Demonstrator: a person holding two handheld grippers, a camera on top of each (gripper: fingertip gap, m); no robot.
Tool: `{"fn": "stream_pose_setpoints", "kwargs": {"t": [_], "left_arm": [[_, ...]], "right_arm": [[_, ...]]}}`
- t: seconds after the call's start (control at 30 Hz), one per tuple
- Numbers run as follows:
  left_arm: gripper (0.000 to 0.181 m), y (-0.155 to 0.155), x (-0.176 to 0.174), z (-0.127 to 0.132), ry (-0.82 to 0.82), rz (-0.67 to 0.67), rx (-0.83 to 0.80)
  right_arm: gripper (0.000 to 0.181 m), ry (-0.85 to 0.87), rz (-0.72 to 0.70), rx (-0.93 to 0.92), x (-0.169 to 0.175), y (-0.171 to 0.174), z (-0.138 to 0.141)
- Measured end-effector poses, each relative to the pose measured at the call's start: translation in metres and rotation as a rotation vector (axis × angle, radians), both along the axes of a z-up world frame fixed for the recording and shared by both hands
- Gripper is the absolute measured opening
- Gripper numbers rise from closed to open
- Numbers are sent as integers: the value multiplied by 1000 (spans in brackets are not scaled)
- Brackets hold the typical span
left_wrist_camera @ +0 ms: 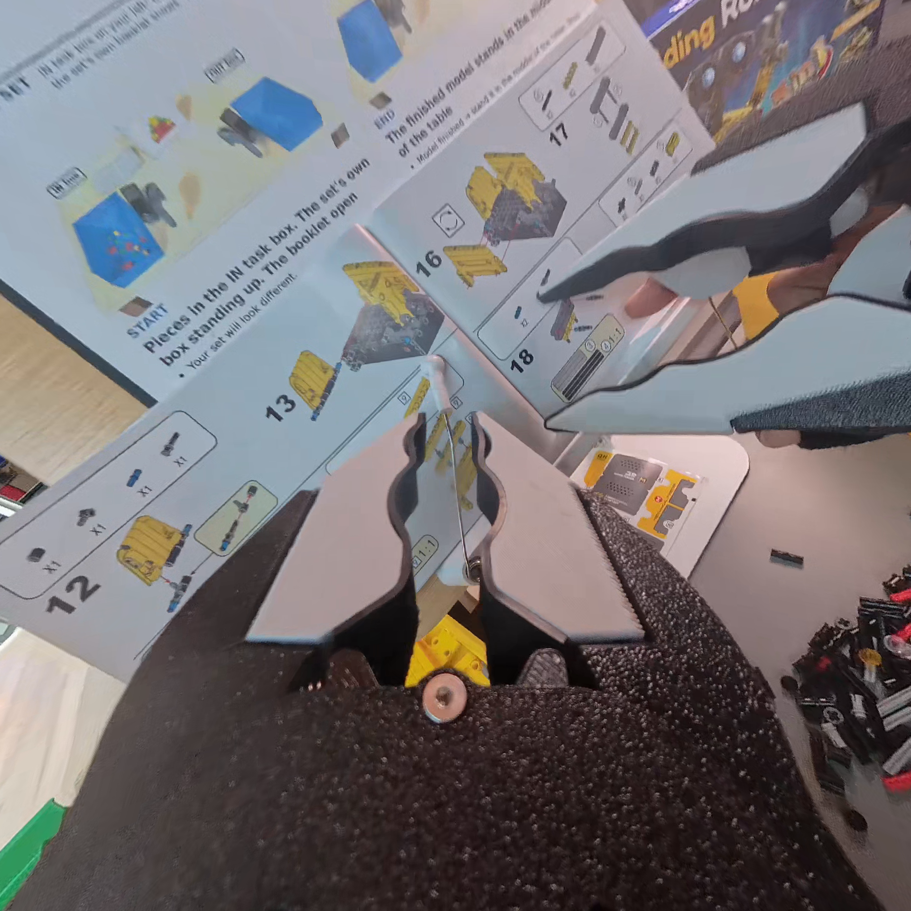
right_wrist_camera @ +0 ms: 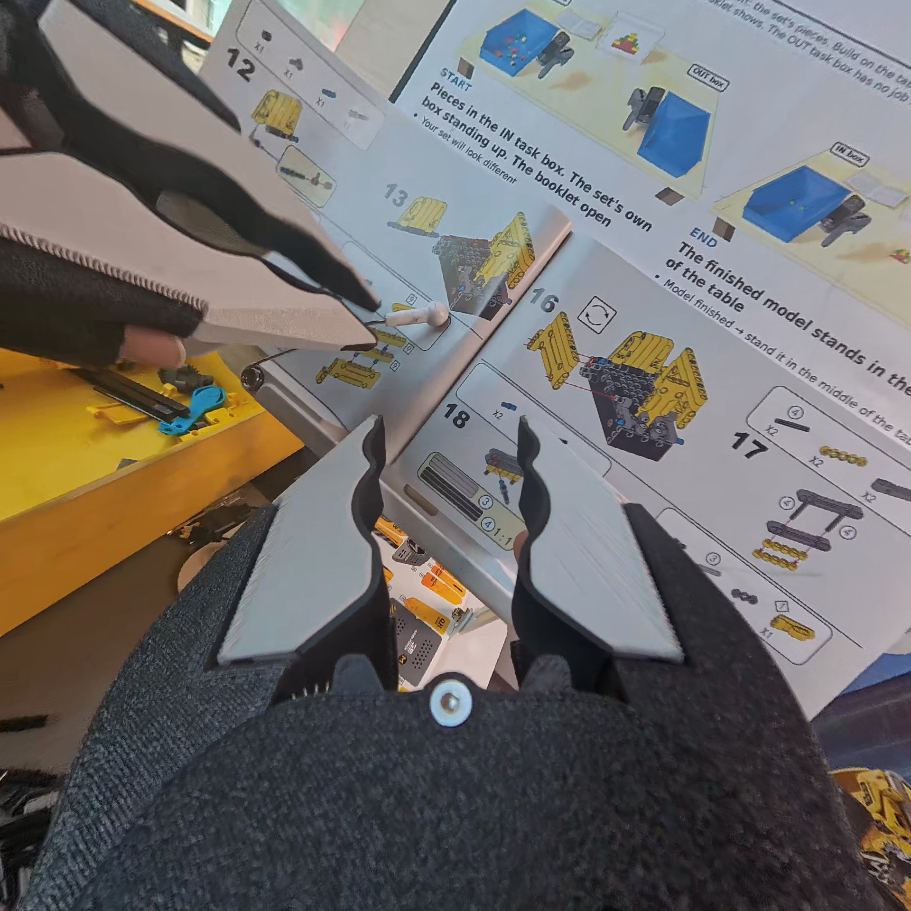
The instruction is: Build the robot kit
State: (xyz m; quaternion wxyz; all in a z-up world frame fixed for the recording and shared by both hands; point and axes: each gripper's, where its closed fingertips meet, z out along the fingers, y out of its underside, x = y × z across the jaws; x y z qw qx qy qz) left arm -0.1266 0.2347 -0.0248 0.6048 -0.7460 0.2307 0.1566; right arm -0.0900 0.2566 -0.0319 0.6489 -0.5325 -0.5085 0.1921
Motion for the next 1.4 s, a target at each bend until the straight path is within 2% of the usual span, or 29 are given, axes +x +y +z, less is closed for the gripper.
{"fn": "stream_pose_setpoints", "kwargs": {"t": [0.03, 0.1, 0.2, 0.27, 0.47, 0.67, 0.73, 0.83, 0.93, 1.07, 1.23, 1.4], "left_arm": [[3, 3, -2, -5, 31, 17, -17], [1, 5, -3, -5, 56, 35, -20], [0, 1, 4, -5, 33, -23, -4], [0, -3, 11, -10, 109, -57, 8], [0, 6, 16, -23, 212, -58, -70], [0, 5, 9, -30, 246, -33, -132], [0, 4, 3, -35, 257, -13, -144], [0, 1, 7, -38, 213, -55, -156], [0, 1, 9, -41, 301, -83, -152], [0, 1, 8, -42, 336, -83, -169], [0, -1, 8, -42, 245, -79, -164], [12, -18, -8, -33, -48, -63, -56]], "right_arm": [[49, 20, -17, 2, 0, 4, 4], [45, 47, -59, 16, -1, 12, 9], [44, 52, -129, 81, -5, 20, 6], [45, 70, -149, 116, -5, 18, 6], [46, 39, -150, 138, -4, 19, 4], [60, -40, -88, 92, 6, 16, -6], [58, -46, -106, 72, 17, 21, -8], [44, -25, -131, 60, 30, 30, -6], [45, -18, -126, 28, 30, 31, -6], [46, -36, -136, 45, 30, 31, -7], [46, -39, -143, 45, 33, 32, -7], [50, -16, -189, 5, 50, 43, -7]]}}
